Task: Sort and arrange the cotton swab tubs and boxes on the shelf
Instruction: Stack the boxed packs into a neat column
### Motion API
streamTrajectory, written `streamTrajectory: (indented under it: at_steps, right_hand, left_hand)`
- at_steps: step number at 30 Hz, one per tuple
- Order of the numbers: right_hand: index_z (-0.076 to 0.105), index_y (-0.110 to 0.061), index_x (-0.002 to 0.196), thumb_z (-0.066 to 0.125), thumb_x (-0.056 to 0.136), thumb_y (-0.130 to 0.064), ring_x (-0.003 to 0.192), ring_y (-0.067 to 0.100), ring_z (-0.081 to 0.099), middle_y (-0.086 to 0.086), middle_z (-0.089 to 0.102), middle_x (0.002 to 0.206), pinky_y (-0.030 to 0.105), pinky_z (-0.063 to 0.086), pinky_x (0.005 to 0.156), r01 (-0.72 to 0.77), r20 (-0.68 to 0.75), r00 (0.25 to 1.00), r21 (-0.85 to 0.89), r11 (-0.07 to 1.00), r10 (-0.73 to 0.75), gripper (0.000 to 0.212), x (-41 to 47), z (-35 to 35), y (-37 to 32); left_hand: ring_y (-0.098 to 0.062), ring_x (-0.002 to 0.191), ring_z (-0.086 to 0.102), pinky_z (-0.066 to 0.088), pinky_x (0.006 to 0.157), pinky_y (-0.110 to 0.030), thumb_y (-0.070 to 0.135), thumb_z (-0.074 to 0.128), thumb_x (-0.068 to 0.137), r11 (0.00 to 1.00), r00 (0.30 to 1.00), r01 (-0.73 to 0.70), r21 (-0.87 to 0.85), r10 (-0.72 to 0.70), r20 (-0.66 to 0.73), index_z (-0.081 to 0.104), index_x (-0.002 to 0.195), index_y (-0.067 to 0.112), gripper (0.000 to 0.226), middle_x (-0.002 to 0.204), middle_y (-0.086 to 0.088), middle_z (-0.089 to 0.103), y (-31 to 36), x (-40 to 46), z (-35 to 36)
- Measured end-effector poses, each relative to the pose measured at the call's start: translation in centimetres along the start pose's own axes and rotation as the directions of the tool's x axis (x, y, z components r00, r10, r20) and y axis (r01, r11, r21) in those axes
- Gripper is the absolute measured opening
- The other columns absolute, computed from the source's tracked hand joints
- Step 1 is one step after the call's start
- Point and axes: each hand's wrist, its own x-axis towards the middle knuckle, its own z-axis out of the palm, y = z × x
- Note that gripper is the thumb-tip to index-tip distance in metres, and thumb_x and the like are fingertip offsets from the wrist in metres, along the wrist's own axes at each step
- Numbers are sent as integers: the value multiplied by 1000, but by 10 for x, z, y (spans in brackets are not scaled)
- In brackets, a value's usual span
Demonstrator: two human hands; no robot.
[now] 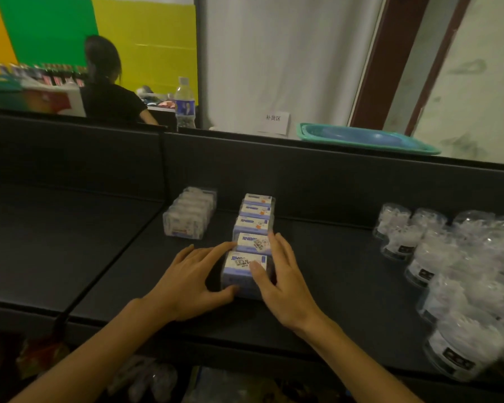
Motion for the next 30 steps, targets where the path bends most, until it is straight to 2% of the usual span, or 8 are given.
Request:
streamTrajectory:
  at_steps: [3, 6, 8, 14, 17, 23, 26, 30]
  right_hand:
    - [-10, -35, 149, 46, 89, -58, 142, 8, 19, -9, -6, 160, 20, 27, 107, -92, 42, 995, 41, 995, 90, 86, 3, 3, 1]
    - [-11, -44, 146, 41, 73, -83, 138, 13, 33, -3, 12, 160, 39, 36, 111, -144, 2, 990, 102, 984, 144, 98, 13, 8, 1]
    - [-10, -44, 146, 38, 67, -89, 135, 14, 39, -1, 19, 158, 41, 40, 108, -171, -23, 984, 128, 977, 175, 103, 18, 11, 2]
    - [-6, -32, 150, 40, 94, -47, 104, 2, 59, -6, 47, 135, 13, 50, 76, -213, -57, 971, 243, 946, 234, 74, 19, 16, -10]
    - [-2, -35, 149, 40, 96, -40, 100, 1, 62, -18, 51, 117, 13, 51, 74, -212, -77, 967, 284, 935, 242, 68, 20, 20, -14]
    - [16, -56, 123, 42, 96, -38, 99, -2, 63, -18, 54, 115, 14, 51, 74, -188, -111, 967, 304, 934, 231, 41, 21, 29, -19]
    - [23, -52, 127, 47, 86, -45, 101, 1, 64, -13, 58, 117, 19, 53, 79, -174, -104, 970, 336, 926, 220, 48, 21, 25, -23]
    - [18, -48, 129, 49, 81, -47, 101, 9, 66, -9, 59, 117, 24, 54, 81, -183, -87, 968, 388, 903, 234, 57, 27, 23, -22]
  left_hand:
    - [-8, 140, 16, 2, 115, -34, 74, 52, 72, 996, 999, -27, -91, 30, 29, -7, 141, 48, 94, 155, 9, 19, -2, 8, -1]
    - [-6, 142, 8, -5, 113, -30, 74, 56, 70, 991, 994, -37, -131, 50, 98, -21, 140, 39, 110, 157, 8, 8, -4, 16, -2]
    - [-5, 142, 2, -7, 112, -29, 78, 55, 65, 991, 988, -22, -128, 42, 150, -28, 139, 33, 120, 158, 7, 0, -8, 24, -3]
    - [-3, 142, -7, -9, 116, -36, 82, 51, 66, 971, 959, -126, -203, 172, 227, -17, 144, 39, 112, 158, 9, -7, -20, 40, 4]
    - [1, 140, -10, -9, 116, -35, 81, 48, 70, 952, 950, -194, -236, 242, 195, -14, 143, 45, 102, 158, 12, -5, -24, 41, 10]
    - [5, 135, -15, -10, 113, -33, 87, 41, 62, 944, 946, -214, -251, 264, 186, -9, 144, 45, 105, 158, 13, -5, -26, 44, 14]
    - [3, 137, -13, -11, 112, -32, 89, 41, 58, 948, 951, -182, -261, 237, 198, -7, 146, 41, 112, 158, 11, -6, -26, 47, 15]
    - [-4, 141, -13, -11, 113, -34, 90, 42, 57, 959, 951, -168, -229, 219, 217, -11, 146, 40, 115, 158, 9, -10, -27, 48, 17]
